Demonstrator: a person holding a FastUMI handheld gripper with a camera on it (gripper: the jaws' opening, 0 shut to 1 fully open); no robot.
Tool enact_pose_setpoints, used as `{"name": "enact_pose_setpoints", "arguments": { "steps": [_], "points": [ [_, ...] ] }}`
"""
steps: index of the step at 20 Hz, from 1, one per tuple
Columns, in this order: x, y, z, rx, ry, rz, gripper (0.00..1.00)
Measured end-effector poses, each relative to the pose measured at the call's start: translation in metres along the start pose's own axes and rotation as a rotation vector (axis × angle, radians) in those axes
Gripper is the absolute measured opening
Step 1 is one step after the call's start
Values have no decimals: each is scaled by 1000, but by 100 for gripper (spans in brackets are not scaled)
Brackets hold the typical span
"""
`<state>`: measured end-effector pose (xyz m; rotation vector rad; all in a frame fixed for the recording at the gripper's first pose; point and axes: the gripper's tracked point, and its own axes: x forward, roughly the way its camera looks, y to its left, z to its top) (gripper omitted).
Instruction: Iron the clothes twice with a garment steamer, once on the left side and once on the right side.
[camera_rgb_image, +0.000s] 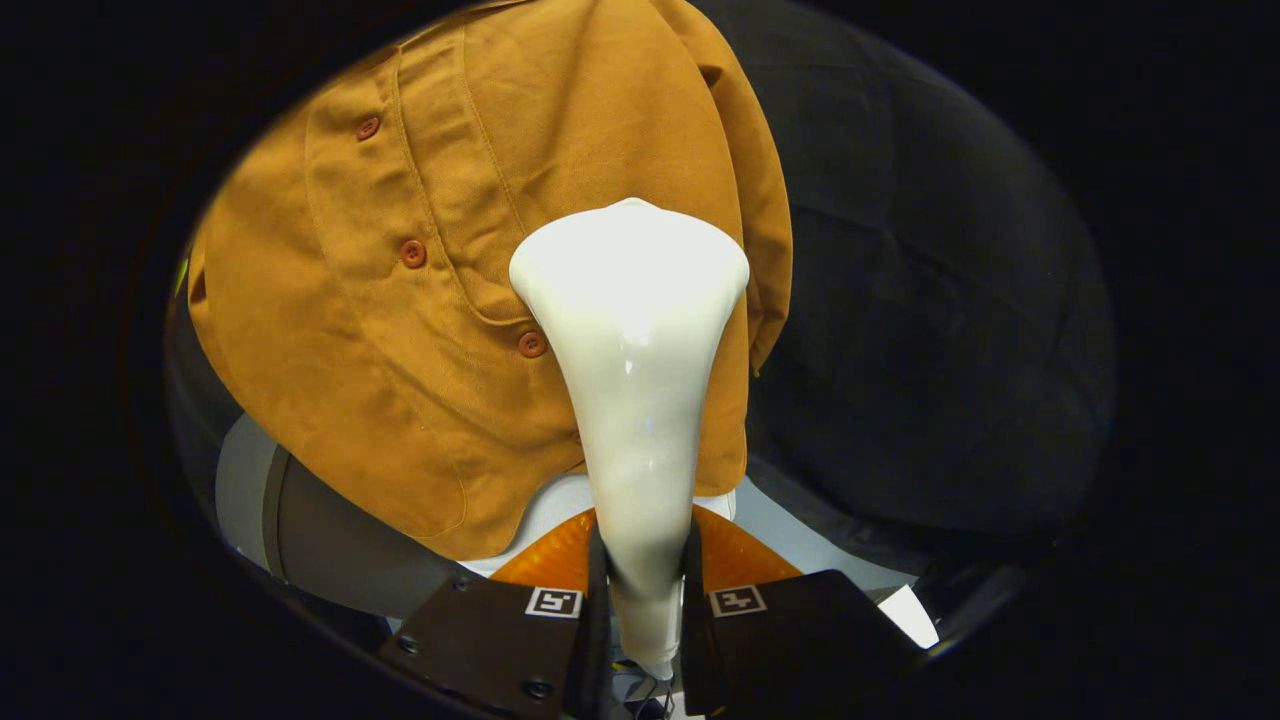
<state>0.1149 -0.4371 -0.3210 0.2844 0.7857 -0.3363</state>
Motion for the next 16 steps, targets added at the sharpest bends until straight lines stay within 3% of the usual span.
{"name": "enact_pose_setpoints", "arguments": {
  "steps": [9,16],
  "points": [
    [-76,13,26,-17,-149,-57,31],
    [-181,75,57,-64,-343,-27,31]
  ]
}}
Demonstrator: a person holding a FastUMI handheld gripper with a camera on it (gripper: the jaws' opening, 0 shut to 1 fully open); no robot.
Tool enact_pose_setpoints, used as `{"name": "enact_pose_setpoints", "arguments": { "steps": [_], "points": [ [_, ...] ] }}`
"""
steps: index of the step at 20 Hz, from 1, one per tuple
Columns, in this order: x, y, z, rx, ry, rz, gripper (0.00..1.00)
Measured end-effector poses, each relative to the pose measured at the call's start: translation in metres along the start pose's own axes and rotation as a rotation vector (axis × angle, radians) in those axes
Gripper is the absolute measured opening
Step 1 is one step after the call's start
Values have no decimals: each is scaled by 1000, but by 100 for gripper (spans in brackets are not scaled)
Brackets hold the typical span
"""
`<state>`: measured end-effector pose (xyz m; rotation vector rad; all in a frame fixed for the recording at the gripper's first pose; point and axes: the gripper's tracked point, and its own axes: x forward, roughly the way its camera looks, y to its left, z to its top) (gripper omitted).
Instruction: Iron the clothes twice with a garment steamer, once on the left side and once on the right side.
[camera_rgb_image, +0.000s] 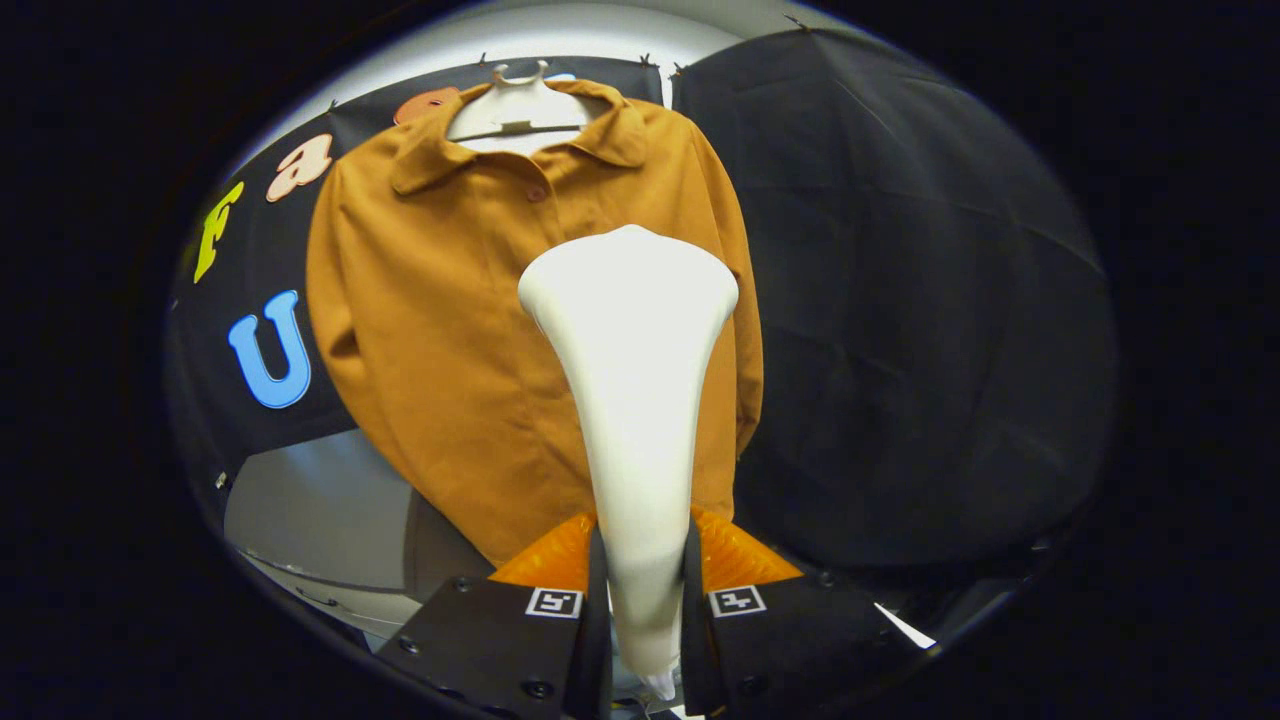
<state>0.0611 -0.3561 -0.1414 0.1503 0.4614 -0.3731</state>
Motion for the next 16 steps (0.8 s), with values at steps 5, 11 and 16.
{"name": "enact_pose_setpoints", "arguments": {
  "steps": [5,11,16],
  "points": [
    [-50,93,31,-36,-117,88,31],
    [-108,196,31,-89,-177,213,31],
    [-149,276,18,-116,-191,321,31]
  ]
}}
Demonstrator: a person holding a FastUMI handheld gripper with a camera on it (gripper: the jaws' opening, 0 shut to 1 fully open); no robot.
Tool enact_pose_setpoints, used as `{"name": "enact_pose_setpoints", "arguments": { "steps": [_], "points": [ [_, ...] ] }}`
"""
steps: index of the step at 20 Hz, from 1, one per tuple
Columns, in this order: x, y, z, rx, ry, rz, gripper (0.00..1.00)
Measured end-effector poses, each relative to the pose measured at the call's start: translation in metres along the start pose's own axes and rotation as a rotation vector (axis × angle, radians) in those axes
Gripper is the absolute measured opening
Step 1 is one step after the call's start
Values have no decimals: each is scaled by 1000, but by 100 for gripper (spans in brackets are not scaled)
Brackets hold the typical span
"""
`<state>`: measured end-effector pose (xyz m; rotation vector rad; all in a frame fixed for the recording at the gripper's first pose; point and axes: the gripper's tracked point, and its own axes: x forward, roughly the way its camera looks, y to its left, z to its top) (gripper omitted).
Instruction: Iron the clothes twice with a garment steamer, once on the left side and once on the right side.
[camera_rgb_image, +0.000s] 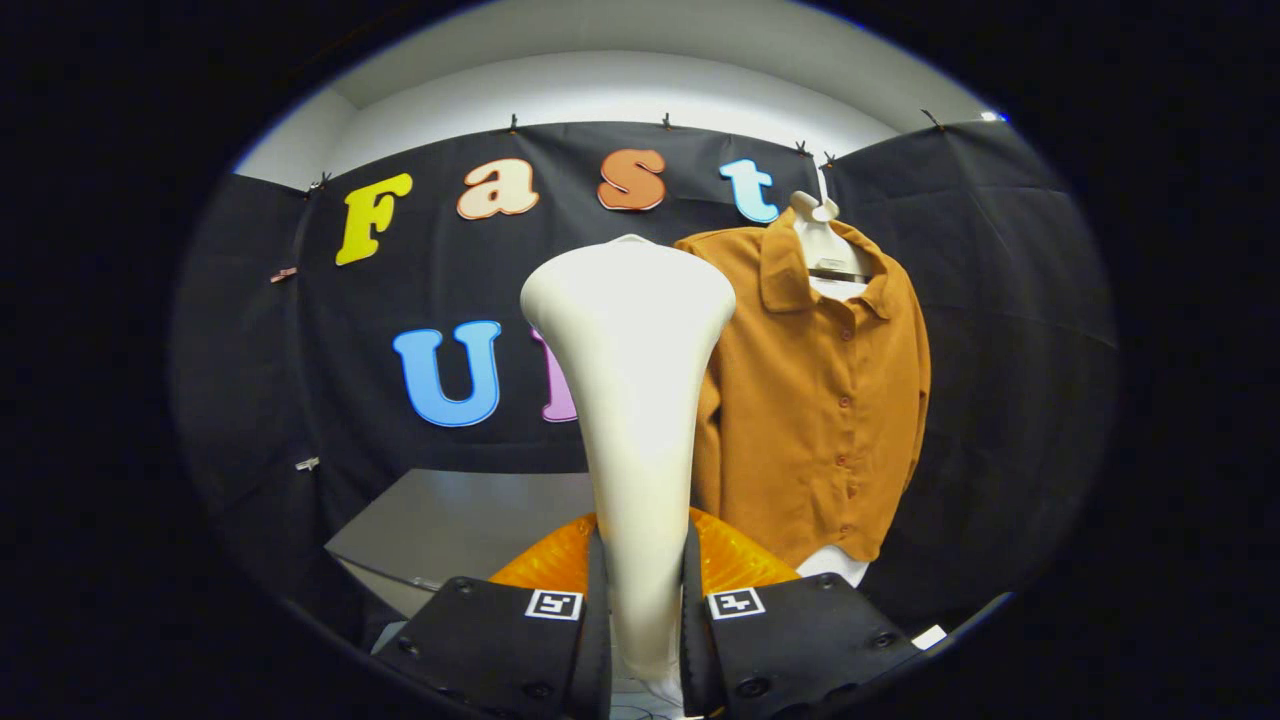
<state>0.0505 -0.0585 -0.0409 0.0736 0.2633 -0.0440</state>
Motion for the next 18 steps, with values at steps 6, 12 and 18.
{"name": "enact_pose_setpoints", "arguments": {
  "steps": [6,12,18],
  "points": [
    [-22,67,2,-16,-22,58,31],
    [-38,85,12,-27,-64,25,31],
    [-42,88,15,-30,-74,12,31]
  ]
}}
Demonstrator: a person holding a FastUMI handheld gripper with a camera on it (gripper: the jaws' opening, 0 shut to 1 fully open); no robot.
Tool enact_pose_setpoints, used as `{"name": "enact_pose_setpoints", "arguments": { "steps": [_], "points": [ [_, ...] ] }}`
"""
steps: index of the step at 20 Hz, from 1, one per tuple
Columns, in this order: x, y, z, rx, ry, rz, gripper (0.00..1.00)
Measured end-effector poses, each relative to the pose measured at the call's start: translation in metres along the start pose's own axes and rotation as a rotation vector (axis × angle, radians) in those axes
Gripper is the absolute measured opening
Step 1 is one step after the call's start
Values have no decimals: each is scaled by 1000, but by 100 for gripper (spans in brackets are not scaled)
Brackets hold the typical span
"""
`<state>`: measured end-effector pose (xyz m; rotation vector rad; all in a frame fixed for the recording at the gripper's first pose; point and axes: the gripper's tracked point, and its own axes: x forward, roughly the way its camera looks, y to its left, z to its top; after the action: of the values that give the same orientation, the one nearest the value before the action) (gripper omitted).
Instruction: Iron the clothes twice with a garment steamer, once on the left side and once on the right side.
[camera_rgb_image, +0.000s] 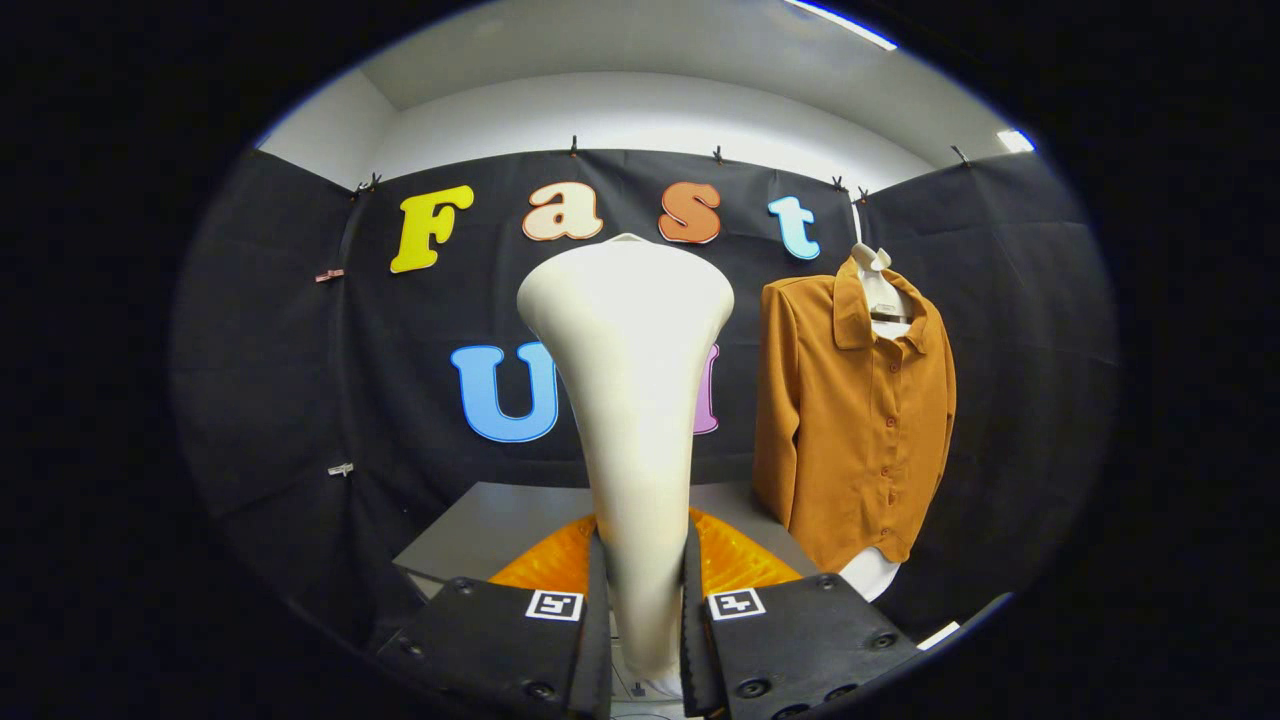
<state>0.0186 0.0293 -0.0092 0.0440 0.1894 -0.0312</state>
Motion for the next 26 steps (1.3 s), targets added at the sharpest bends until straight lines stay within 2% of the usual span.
{"name": "enact_pose_setpoints", "arguments": {
  "steps": [26],
  "points": [
    [-6,-3,4,-12,-2,3,31]
  ]
}}
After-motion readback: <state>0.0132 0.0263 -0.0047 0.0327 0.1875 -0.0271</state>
